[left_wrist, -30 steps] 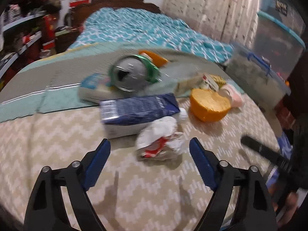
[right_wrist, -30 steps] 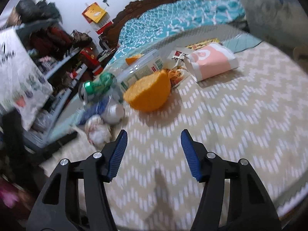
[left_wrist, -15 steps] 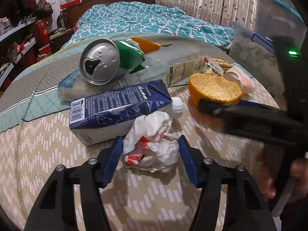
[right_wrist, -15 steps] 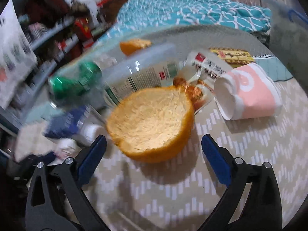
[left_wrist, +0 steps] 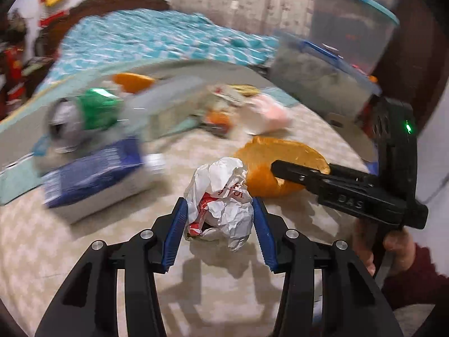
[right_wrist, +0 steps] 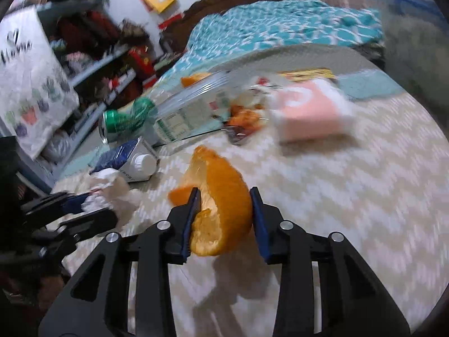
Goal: Collect trash
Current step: 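Grasp the crumpled white tissue with left gripper while right gripper grasps an orange peel, then carry tissue and peel over the beige bin and open both grippers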
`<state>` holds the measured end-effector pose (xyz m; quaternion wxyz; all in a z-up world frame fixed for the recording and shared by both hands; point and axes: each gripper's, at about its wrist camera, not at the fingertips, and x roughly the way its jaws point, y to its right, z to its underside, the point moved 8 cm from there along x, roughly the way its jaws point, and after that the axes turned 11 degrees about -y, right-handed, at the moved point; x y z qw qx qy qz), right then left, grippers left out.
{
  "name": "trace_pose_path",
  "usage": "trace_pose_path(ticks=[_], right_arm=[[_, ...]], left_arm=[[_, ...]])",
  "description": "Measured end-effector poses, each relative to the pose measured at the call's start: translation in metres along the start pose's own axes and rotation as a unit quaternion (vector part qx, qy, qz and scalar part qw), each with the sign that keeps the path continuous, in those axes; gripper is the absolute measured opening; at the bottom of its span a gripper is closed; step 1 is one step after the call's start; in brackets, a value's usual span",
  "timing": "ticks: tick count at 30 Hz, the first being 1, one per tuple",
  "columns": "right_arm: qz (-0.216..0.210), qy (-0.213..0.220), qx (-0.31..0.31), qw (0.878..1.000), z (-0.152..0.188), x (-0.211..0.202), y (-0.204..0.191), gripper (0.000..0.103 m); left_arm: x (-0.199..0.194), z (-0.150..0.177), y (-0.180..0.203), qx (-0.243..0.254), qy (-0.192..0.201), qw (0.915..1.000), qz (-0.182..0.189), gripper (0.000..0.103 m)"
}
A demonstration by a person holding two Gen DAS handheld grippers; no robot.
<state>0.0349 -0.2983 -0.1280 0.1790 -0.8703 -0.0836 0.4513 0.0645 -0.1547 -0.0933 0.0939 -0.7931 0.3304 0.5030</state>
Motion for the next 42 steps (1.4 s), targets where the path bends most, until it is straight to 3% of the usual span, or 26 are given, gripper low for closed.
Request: trace_pose_path(ticks=[4, 8, 14, 22, 23, 25, 26, 27, 30, 32, 34, 37, 42], right_arm=[[-0.007, 0.022, 0.063, 0.998, 0.011, -0.031, 0.047, 0.034], [-0.011, 0.070, 0.123, 0.990, 0.009, -0.074, 0.098, 0.034], [0.066, 0.139, 0.175, 0.972, -0.010, -0.134, 0.184, 0.034], [0.146, 0.162, 0.272, 0.937, -0.016, -0.169, 0.306, 0.034], [0.153, 0.163, 0.284, 0.932, -0.016, -0.170, 0.314, 0.038], [0.153, 0.173, 0.306, 0.924, -0.012, -0.174, 0.332, 0.056], [0.152, 0.182, 0.314, 0.919, -0.011, -0.176, 0.336, 0.075], [0.157, 0.198, 0.322, 0.912, -0.008, -0.183, 0.341, 0.079], [0.170, 0.231, 0.328, 0.900, -0.005, -0.202, 0.340, 0.079], [0.168, 0.252, 0.329, 0.894, -0.001, -0.215, 0.336, 0.079], [0.165, 0.262, 0.321, 0.895, -0.001, -0.221, 0.323, 0.078], [0.151, 0.254, 0.298, 0.908, -0.006, -0.217, 0.300, 0.071], [0.095, 0.201, 0.241, 0.945, -0.027, -0.177, 0.248, 0.052]], left_arm=[[0.029, -0.017, 0.036, 0.036, -0.031, 0.9986, 0.023, 0.045], [0.058, -0.041, 0.082, 0.076, -0.050, 0.9947, 0.047, 0.045], [0.088, -0.090, 0.170, 0.141, -0.044, 0.9857, 0.081, 0.045], [0.148, -0.163, 0.288, 0.193, -0.055, 0.9712, 0.128, 0.045], [0.155, -0.169, 0.302, 0.199, -0.056, 0.9692, 0.134, 0.045], [0.166, -0.178, 0.325, 0.211, -0.055, 0.9660, 0.140, 0.049], [0.174, -0.183, 0.338, 0.215, -0.058, 0.9645, 0.141, 0.058], [0.181, -0.186, 0.344, 0.216, -0.062, 0.9643, 0.141, 0.074], [0.190, -0.196, 0.350, 0.203, -0.065, 0.9684, 0.130, 0.078], [0.184, -0.198, 0.343, 0.179, -0.069, 0.9709, 0.143, 0.078], [0.168, -0.194, 0.330, 0.161, -0.065, 0.9716, 0.161, 0.078], [0.139, -0.173, 0.300, 0.165, -0.052, 0.9712, 0.164, 0.078], [0.113, -0.116, 0.237, 0.182, -0.061, 0.9715, 0.139, 0.078]])
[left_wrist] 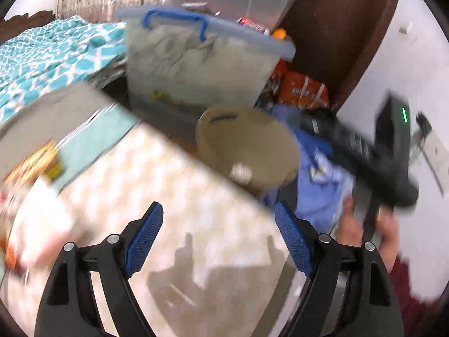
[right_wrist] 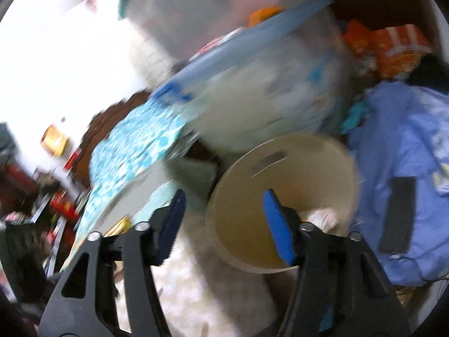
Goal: Collect trash
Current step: 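Carry tissue and peel over the beige bin and open both grippers, then move both grippers back to the bed toward the pink cup and snack packet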
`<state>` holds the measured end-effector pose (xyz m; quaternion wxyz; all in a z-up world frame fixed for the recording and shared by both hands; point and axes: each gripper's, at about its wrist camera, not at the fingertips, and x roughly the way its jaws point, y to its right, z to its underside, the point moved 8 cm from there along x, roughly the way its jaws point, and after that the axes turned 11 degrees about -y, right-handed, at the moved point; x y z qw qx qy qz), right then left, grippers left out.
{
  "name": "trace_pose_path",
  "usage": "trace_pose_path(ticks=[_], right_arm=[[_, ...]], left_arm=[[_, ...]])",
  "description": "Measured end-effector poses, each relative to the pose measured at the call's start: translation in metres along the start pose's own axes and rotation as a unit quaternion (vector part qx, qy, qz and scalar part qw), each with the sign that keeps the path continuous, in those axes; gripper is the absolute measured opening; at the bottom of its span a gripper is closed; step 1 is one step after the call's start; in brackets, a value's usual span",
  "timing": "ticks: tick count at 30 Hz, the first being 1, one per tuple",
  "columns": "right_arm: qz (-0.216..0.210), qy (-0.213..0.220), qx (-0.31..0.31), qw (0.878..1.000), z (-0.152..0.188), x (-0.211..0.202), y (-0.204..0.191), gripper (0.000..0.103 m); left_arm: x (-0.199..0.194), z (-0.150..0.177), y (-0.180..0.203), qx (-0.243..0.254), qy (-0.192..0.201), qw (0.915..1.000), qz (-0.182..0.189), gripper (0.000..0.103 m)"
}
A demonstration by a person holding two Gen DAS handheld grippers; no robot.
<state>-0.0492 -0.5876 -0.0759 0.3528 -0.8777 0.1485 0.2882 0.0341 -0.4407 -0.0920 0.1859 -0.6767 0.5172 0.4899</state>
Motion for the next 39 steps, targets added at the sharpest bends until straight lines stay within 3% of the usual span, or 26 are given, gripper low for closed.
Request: trace_pose_path(ticks=[4, 9, 16, 17, 19, 20, 22, 23, 24, 25, 28, 31, 34, 39], right_arm=[[-0.030, -0.071, -0.060, 0.995, 0.026, 0.039, -0.060, 0.051], [-0.054, -0.146, -0.143, 0.977, 0.063, 0.092, -0.137, 0.052], [-0.060, -0.208, -0.139, 0.966, 0.080, 0.158, -0.185, 0.049], [-0.068, -0.228, -0.133, 0.962, 0.088, 0.163, -0.192, 0.044], [-0.091, -0.263, -0.135, 0.951, 0.109, 0.162, -0.208, 0.041], [-0.116, -0.290, -0.152, 0.938, 0.130, 0.155, -0.223, 0.041], [-0.178, -0.345, -0.207, 0.898, 0.179, 0.129, -0.255, 0.042], [-0.189, -0.352, -0.226, 0.888, 0.190, 0.120, -0.262, 0.042], [-0.195, -0.353, -0.255, 0.879, 0.202, 0.106, -0.269, 0.049], [-0.191, -0.348, -0.271, 0.877, 0.206, 0.100, -0.271, 0.053], [-0.169, -0.324, -0.280, 0.888, 0.190, 0.089, -0.260, 0.061], [-0.152, -0.301, -0.216, 0.916, 0.145, 0.098, -0.235, 0.061], [-0.122, -0.277, -0.190, 0.934, 0.107, 0.128, -0.228, 0.061], [-0.109, -0.295, -0.137, 0.939, 0.089, 0.211, -0.231, 0.054]], left_arm=[[-0.027, 0.069, -0.049, -0.033, -0.008, 0.9989, -0.032, 0.077], [-0.069, 0.134, -0.112, -0.117, 0.005, 0.9915, -0.057, 0.072], [-0.120, 0.202, -0.178, -0.227, 0.041, 0.9708, -0.067, 0.071], [-0.127, 0.206, -0.182, -0.234, 0.047, 0.9688, -0.065, 0.071], [-0.137, 0.212, -0.186, -0.239, 0.059, 0.9672, -0.063, 0.071], [-0.144, 0.214, -0.188, -0.236, 0.067, 0.9672, -0.064, 0.071], [-0.150, 0.212, -0.186, -0.232, 0.076, 0.9674, -0.066, 0.071], [-0.153, 0.212, -0.188, -0.231, 0.081, 0.9673, -0.064, 0.071], [-0.156, 0.214, -0.188, -0.232, 0.085, 0.9671, -0.059, 0.072], [-0.157, 0.213, -0.189, -0.235, 0.088, 0.9667, -0.051, 0.072], [-0.154, 0.208, -0.186, -0.235, 0.088, 0.9675, -0.026, 0.072], [-0.147, 0.204, -0.181, -0.230, 0.085, 0.9693, -0.015, 0.072], [-0.140, 0.201, -0.176, -0.222, 0.081, 0.9717, -0.010, 0.072], [-0.135, 0.201, -0.177, -0.227, 0.078, 0.9708, -0.007, 0.072]])
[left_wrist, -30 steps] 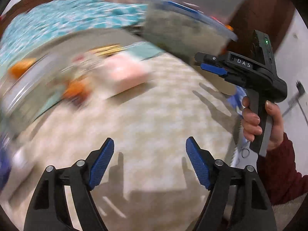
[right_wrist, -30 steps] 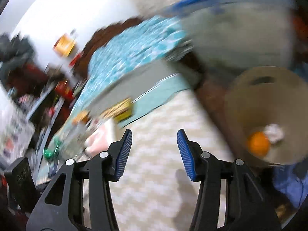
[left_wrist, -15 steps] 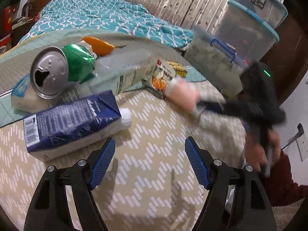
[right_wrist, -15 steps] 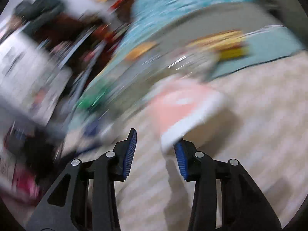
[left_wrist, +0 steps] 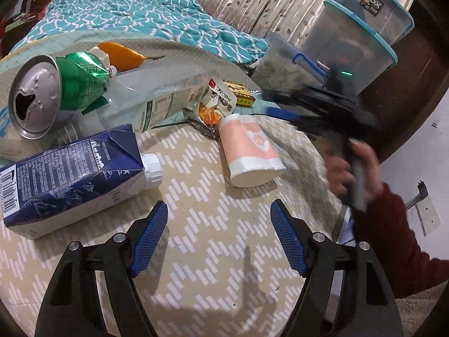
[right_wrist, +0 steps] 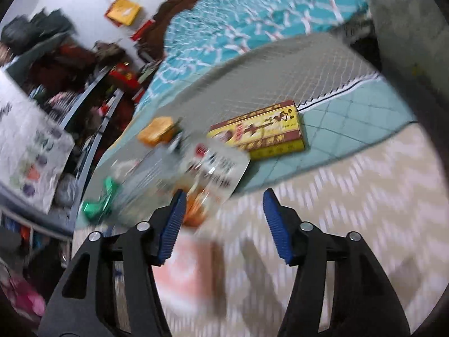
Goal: Collect trash
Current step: 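Move both grippers back to the bed toward the pink cup and snack packet, then grasp the pink paper cup with left gripper while right gripper grasps the snack packet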
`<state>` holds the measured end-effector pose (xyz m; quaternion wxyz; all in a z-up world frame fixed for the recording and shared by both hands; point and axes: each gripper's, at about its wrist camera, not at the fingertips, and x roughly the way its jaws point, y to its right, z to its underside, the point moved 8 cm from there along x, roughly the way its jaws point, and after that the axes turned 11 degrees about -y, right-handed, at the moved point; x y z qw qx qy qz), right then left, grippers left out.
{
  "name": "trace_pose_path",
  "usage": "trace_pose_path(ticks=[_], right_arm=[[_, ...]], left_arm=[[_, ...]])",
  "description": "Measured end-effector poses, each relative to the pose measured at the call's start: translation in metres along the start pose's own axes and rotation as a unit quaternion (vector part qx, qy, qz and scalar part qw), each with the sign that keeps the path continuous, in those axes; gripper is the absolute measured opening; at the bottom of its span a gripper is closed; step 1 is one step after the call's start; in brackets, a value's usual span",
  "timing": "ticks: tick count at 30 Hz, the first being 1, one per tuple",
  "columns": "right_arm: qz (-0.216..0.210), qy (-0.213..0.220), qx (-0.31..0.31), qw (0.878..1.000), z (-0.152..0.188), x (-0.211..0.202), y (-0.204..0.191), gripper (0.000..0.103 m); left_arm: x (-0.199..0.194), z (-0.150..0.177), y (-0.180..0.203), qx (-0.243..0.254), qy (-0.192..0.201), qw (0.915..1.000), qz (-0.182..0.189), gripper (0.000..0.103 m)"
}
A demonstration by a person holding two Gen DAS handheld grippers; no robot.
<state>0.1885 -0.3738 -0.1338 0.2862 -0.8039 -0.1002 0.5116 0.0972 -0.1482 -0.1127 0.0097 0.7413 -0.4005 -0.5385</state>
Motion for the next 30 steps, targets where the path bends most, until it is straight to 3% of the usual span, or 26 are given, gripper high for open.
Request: trace_pose_path(ticks=[2, 5, 9, 12, 17, 20, 23, 26, 28, 29, 30], right_arm=[[-0.025, -0.004, 0.021, 0.999, -0.010, 0.016, 0.013, 0.054], [-0.078, 0.004, 0.022, 0.997, -0.023, 0.036, 0.001, 0.052], [-0.081, -0.020, 0.001, 0.997, -0.014, 0.047, -0.014, 0.015], [-0.083, -0.001, -0.002, 0.997, 0.001, 0.023, -0.013, 0.008], [-0.059, 0.066, 0.023, 0.996, 0.041, -0.043, 0.018, 0.008], [-0.031, 0.111, 0.066, 0.991, 0.076, -0.083, 0.050, 0.008], [0.036, 0.129, 0.071, 0.988, 0.104, -0.101, 0.072, 0.012], [-0.008, 0.100, 0.094, 0.991, 0.109, -0.095, 0.081, 0.013], [-0.018, 0.109, 0.104, 0.988, 0.105, -0.097, 0.083, 0.025], [-0.010, 0.120, 0.102, 0.988, 0.102, -0.099, 0.082, 0.054], [-0.002, 0.131, 0.099, 0.986, 0.099, -0.101, 0.082, 0.090]], left_arm=[[-0.002, 0.001, -0.001, 0.002, 0.001, 1.0000, -0.003, 0.072], [-0.003, 0.004, -0.004, 0.003, -0.001, 0.9999, -0.010, 0.073], [0.001, 0.000, -0.008, -0.005, -0.008, 0.9999, -0.009, 0.073], [0.004, -0.007, -0.004, -0.004, -0.010, 0.9999, 0.002, 0.073], [0.016, -0.022, 0.013, 0.020, -0.018, 0.9996, 0.012, 0.073], [0.026, -0.033, 0.023, 0.031, -0.021, 0.9993, 0.001, 0.084], [0.038, -0.050, 0.029, 0.032, -0.022, 0.9990, -0.022, 0.089], [0.060, -0.066, 0.041, 0.024, -0.042, 0.9984, -0.028, 0.092], [0.076, -0.078, 0.049, 0.027, -0.041, 0.9972, -0.056, 0.094], [0.083, -0.082, 0.051, 0.029, -0.038, 0.9952, -0.085, 0.094], [0.088, -0.082, 0.051, 0.031, -0.035, 0.9929, -0.109, 0.094]])
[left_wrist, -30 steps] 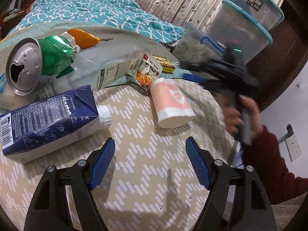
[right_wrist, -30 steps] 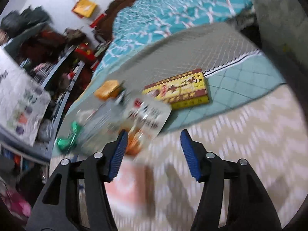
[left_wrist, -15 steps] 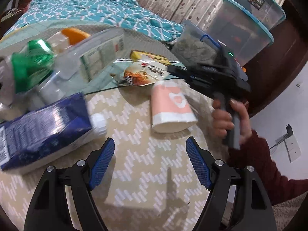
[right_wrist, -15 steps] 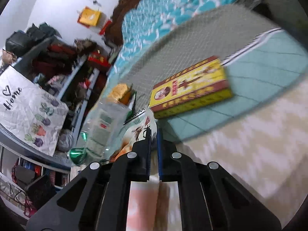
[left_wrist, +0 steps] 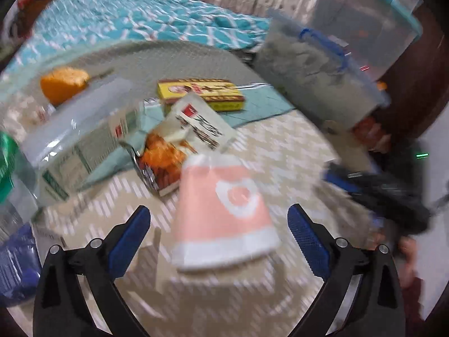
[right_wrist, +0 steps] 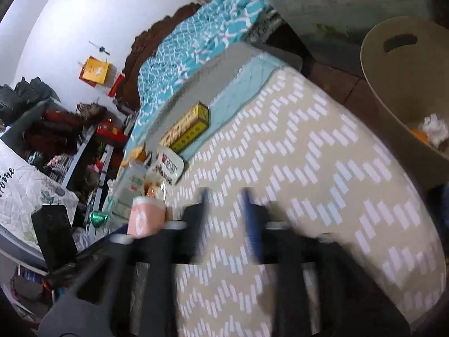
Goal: Collect trash
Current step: 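Grasp the pink paper cup with left gripper while right gripper grasps the snack packet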
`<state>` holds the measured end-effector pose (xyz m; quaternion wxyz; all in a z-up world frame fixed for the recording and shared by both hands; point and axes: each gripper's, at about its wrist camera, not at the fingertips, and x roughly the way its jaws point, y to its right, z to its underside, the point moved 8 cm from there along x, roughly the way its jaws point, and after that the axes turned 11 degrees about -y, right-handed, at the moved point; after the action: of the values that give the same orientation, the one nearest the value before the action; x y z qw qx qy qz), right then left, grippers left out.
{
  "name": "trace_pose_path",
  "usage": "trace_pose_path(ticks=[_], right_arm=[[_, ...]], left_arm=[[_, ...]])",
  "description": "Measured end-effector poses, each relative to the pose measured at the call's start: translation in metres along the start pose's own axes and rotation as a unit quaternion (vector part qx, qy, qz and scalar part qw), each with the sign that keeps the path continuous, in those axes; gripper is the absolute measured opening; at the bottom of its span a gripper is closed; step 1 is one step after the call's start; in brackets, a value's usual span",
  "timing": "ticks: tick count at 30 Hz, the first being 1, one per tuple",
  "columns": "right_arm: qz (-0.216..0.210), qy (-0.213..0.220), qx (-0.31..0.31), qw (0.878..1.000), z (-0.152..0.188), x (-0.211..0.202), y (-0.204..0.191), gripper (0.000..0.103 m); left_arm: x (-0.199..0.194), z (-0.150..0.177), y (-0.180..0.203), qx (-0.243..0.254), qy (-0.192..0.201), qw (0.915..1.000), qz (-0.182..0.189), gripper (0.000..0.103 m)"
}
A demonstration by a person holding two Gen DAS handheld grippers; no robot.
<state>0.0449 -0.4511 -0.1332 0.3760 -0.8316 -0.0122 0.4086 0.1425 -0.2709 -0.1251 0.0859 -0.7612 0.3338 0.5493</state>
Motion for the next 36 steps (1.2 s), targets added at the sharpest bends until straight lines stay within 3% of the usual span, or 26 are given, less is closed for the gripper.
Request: trace_pose_path(ticks=[1, 5, 7, 11, 17, 22, 23, 24, 25, 27, 29, 33, 36], right_arm=[[0.006, 0.017, -0.010, 1.000, -0.004, -0.001, -0.005, 0.092], [0.004, 0.002, -0.036, 0.999, -0.009, 0.014, -0.026, 0.092], [0.009, -0.006, -0.051, 0.999, -0.012, 0.021, -0.036, 0.091], [0.021, -0.029, -0.097, 0.995, -0.019, 0.042, -0.065, 0.086], [0.059, -0.073, -0.187, 0.978, -0.038, 0.098, -0.109, 0.083], [0.067, -0.127, -0.189, 0.971, -0.062, 0.148, -0.115, 0.069], [0.072, -0.140, -0.187, 0.970, -0.064, 0.157, -0.113, 0.060], [0.068, -0.156, -0.182, 0.968, -0.061, 0.164, -0.111, 0.040], [0.057, -0.171, -0.173, 0.968, -0.056, 0.167, -0.109, 0.029], [0.041, -0.176, -0.174, 0.968, -0.041, 0.158, -0.111, 0.019], [0.047, -0.163, -0.179, 0.969, -0.023, 0.135, -0.106, 0.019], [0.004, -0.166, -0.159, 0.973, 0.029, 0.085, -0.095, 0.019], [-0.037, -0.196, -0.144, 0.969, 0.083, 0.059, -0.091, 0.022]], left_arm=[[0.006, -0.001, 0.004, 0.000, -0.001, 0.9998, -0.021, 0.094], [0.030, 0.002, 0.008, 0.005, -0.024, 0.9981, -0.056, 0.092], [0.030, 0.006, 0.008, 0.023, -0.013, 0.9967, -0.076, 0.073], [0.006, 0.017, 0.005, 0.024, 0.004, 0.9993, -0.030, 0.060], [-0.011, 0.056, -0.028, -0.011, -0.006, 0.9999, 0.005, 0.060], [-0.017, 0.063, -0.049, -0.055, -0.004, 0.9983, 0.019, 0.061], [-0.017, 0.061, -0.053, -0.061, -0.004, 0.9980, 0.015, 0.061], [-0.016, 0.058, -0.054, -0.063, -0.004, 0.9979, 0.016, 0.061], [-0.016, 0.057, -0.055, -0.065, -0.005, 0.9978, 0.015, 0.061], [-0.015, 0.054, -0.057, -0.068, -0.005, 0.9976, 0.015, 0.061], [-0.016, 0.054, -0.062, -0.075, 0.001, 0.9971, 0.011, 0.062], [-0.020, 0.055, -0.071, -0.080, 0.007, 0.9966, 0.018, 0.062], [-0.021, 0.056, -0.072, -0.078, 0.007, 0.9967, 0.024, 0.063]])
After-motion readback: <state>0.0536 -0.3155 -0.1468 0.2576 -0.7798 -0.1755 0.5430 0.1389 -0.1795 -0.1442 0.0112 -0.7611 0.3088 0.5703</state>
